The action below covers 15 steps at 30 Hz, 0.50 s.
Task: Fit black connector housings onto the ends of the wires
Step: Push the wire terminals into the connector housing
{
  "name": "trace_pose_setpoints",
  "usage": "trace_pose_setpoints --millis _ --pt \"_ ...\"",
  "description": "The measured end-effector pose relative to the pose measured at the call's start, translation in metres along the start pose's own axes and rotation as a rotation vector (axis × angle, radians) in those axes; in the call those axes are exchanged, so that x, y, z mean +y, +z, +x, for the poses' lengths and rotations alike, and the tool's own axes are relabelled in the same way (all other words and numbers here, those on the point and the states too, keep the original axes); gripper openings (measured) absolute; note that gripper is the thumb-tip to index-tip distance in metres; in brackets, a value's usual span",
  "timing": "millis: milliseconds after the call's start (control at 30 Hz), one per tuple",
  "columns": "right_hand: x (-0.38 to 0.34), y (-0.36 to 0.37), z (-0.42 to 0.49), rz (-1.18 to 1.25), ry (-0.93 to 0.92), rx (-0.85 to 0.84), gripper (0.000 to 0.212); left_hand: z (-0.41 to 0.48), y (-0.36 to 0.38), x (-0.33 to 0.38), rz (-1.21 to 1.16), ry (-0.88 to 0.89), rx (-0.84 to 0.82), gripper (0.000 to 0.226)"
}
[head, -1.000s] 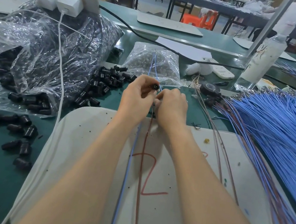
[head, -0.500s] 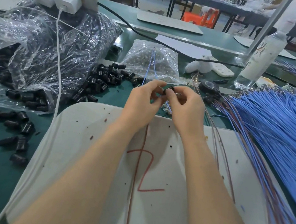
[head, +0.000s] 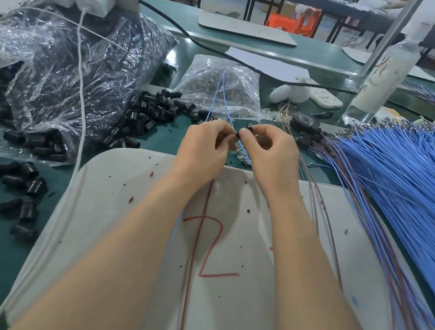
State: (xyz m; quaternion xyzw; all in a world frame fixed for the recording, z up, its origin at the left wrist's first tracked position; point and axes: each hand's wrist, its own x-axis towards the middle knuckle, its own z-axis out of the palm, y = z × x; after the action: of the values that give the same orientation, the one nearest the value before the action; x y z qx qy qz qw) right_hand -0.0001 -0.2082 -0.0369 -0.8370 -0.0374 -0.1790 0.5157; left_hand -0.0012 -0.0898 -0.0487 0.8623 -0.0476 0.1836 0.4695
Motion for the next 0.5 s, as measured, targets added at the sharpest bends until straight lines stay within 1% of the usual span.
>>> trace_pose_setpoints --millis 133,367,500 --pt "-0.0015 -0.0005 -0.0002 0.001 -0.011 0.023 0.006 0.0005 -0.0015 -0.0005 0.013 0.004 -0.007 0.012" --pt "-0.0032 -0.0005 -0.0024 -0.043 -0.052 0.081 0.014 -0.0003 -0.0015 -0.0006 0.044 -0.039 -0.057 0.011" --pt "-0.0023 0.0012 -0.0023 -0.028 -0.035 0.048 0.016 -0.0004 -0.0016 -0.001 0.072 -0.077 -0.06 0.011"
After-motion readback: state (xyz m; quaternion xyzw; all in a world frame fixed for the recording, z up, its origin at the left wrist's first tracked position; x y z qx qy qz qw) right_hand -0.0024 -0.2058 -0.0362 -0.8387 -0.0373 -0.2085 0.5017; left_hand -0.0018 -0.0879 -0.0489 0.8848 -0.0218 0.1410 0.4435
